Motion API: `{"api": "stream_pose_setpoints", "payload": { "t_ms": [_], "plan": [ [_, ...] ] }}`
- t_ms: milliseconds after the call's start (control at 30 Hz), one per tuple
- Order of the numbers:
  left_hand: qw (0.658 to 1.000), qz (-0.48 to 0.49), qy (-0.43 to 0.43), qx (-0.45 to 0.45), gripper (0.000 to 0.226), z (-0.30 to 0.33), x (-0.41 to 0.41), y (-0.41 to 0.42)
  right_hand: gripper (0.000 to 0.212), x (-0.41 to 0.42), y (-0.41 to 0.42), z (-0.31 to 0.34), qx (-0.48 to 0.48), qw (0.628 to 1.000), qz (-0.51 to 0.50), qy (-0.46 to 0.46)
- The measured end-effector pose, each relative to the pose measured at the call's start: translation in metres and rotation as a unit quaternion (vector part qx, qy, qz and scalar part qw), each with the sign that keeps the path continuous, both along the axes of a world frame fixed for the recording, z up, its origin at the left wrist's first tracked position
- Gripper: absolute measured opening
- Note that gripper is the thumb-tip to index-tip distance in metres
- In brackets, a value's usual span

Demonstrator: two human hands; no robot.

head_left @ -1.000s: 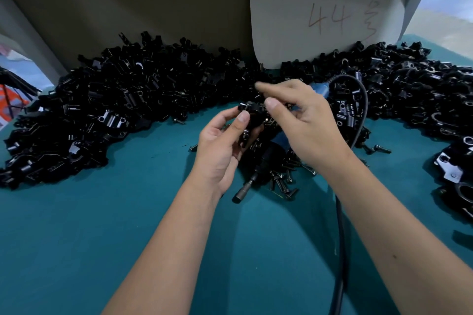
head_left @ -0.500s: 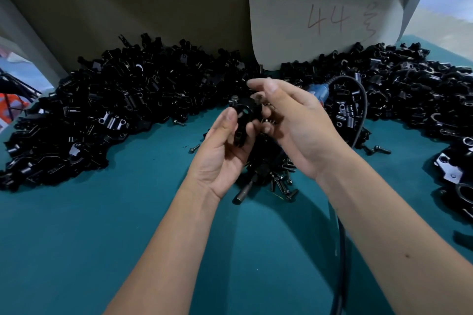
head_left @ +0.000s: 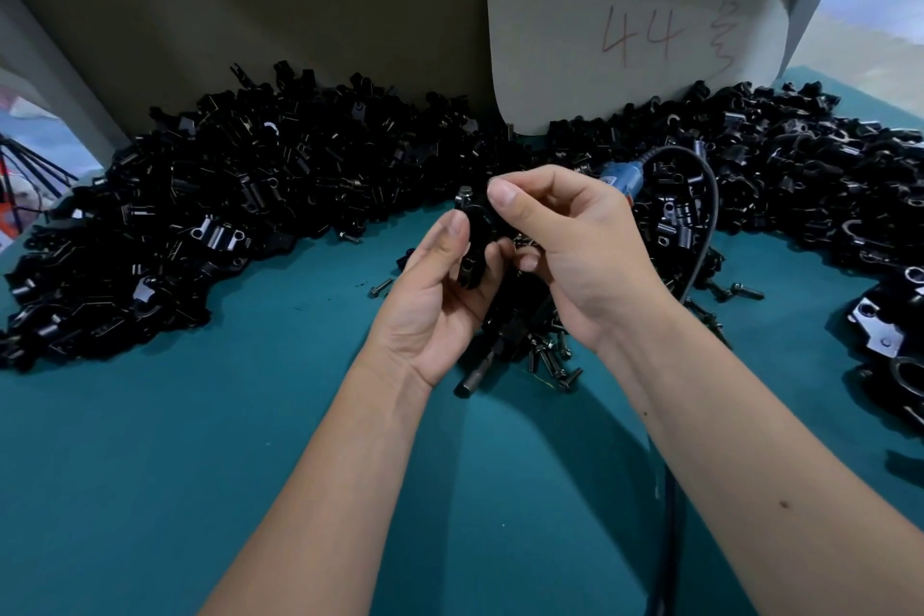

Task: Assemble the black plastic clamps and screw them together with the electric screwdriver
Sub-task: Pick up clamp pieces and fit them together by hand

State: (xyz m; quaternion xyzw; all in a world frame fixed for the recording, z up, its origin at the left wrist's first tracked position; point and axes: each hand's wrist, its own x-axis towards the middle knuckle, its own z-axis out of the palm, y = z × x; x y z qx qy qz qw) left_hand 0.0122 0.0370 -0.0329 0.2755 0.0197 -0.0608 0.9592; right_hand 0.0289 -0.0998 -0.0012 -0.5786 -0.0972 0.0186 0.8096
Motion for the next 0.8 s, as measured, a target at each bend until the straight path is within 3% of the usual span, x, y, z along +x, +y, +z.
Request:
{"api": "stream_pose_setpoints", "payload": {
  "t_ms": [100,200,300,467,567,800],
  "plan": [
    [1.000,-0.005,0.005,-0.002,0.039,-0.002,0.002,0.000,0.011,0.001,-0.002,-0.002,0.009,1.000,-0.004,0.026],
    [1.000,-0.012,0.003,-0.002,0.050,-0.005,0.003,0.002,0.004,0.002,-0.005,-0.003,0.017,0.999,-0.004,0.041],
    [0.997,-0.019,-0.029,0.071,0.033,-0.007,0.002,0.000,0.003,0.003,-0.004,-0.004,0.000,0.999,-0.023,0.034],
    [0.994,0.010,-0.036,0.105,0.054,-0.011,0.004,-0.004,0.006,0.004,-0.005,-0.004,-0.043,0.999,-0.022,0.026],
    [0.995,-0.003,-0.030,0.094,0.038,-0.010,0.004,-0.001,0.002,0.005,-0.009,-0.004,-0.050,0.998,-0.008,0.021],
    [0.996,-0.005,-0.016,0.086,0.023,-0.010,0.005,0.000,0.007,0.008,-0.016,-0.003,-0.053,0.998,0.022,0.012]
  ]
}}
